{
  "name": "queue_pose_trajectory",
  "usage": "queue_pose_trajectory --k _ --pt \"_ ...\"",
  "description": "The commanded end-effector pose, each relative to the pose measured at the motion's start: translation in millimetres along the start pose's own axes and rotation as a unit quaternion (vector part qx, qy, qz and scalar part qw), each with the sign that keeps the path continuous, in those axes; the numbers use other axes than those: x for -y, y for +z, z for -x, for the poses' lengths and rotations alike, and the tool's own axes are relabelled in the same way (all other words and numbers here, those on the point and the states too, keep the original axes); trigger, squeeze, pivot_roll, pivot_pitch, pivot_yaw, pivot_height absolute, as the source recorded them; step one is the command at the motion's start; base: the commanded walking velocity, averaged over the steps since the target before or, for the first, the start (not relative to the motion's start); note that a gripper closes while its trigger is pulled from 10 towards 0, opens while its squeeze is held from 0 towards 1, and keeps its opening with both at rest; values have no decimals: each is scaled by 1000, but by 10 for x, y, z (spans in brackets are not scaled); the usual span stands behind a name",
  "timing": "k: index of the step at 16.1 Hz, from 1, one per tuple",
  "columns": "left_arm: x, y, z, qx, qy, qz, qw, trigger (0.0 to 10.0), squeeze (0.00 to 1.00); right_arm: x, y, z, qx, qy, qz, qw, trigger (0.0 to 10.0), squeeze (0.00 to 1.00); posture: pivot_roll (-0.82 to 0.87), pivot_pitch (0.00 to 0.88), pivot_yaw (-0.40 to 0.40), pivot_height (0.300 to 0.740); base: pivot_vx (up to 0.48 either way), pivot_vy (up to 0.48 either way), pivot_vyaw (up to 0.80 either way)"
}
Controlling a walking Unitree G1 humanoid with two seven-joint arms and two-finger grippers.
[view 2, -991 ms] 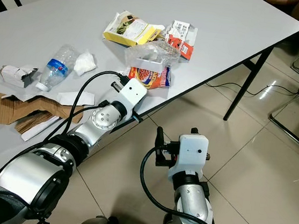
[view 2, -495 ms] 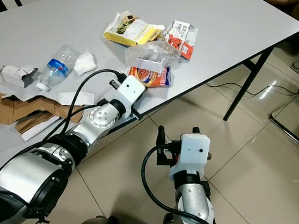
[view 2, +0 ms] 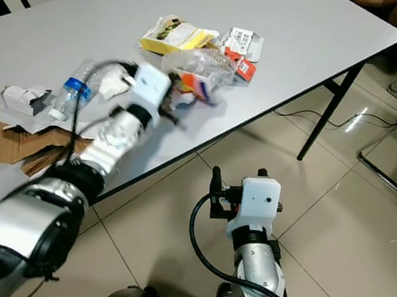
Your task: Picking trash to rubbish bin
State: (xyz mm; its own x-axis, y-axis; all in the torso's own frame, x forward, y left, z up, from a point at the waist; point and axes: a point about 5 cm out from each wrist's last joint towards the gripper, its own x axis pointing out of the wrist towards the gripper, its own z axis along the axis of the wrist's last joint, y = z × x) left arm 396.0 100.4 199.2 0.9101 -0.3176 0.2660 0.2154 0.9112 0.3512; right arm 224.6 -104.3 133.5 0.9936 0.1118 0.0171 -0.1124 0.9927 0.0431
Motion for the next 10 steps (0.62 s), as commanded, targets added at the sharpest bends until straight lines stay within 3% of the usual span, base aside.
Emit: queue_pose_trajectory --k 1,10 --pt "-124 138 -46 33 14 0 999 0 0 -1 -25 -4 -2 -3 1 1000 10000 0 67 197 101 740 0 0 0" --pt "-571 579 -118 111 64 -2 992 0 0 5 -31 -79 4 3 3 1000 10000 0 115 184 97 740 0 0 0"
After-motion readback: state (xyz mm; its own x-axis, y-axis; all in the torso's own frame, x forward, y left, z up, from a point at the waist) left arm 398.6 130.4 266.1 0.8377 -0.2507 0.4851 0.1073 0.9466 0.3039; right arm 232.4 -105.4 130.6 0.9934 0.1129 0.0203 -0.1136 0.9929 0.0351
